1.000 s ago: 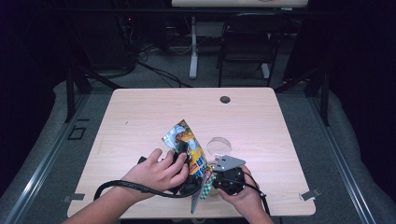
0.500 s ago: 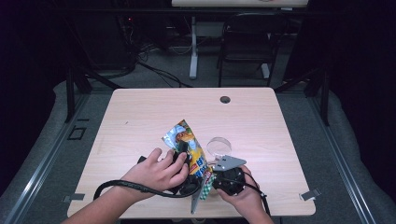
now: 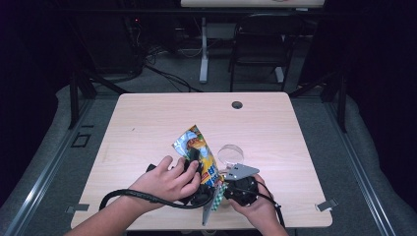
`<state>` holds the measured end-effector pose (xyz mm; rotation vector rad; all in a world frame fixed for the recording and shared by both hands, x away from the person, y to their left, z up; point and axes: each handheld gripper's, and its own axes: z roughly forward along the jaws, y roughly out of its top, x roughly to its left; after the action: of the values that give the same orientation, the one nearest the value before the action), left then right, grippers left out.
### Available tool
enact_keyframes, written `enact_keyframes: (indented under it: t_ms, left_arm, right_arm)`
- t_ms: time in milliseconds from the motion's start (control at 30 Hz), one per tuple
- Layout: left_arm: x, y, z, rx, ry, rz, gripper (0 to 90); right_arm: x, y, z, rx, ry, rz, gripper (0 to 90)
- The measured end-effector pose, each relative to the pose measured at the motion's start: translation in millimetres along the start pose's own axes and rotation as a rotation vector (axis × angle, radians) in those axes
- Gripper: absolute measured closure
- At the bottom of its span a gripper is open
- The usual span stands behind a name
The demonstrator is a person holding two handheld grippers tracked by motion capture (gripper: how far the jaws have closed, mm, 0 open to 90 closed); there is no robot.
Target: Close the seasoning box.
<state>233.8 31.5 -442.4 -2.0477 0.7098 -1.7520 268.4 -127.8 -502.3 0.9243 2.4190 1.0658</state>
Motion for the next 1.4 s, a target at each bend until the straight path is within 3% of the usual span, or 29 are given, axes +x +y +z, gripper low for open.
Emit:
enact_keyframes:
  t_ms: [1400]
  left_arm:
    - [1.2,1.9,-1.5,-0.001,-0.003,-0.001,80.3]
  right_arm:
    - [0.5,-0.6,1.1,-0.002,-0.012,-0.003,71.1]
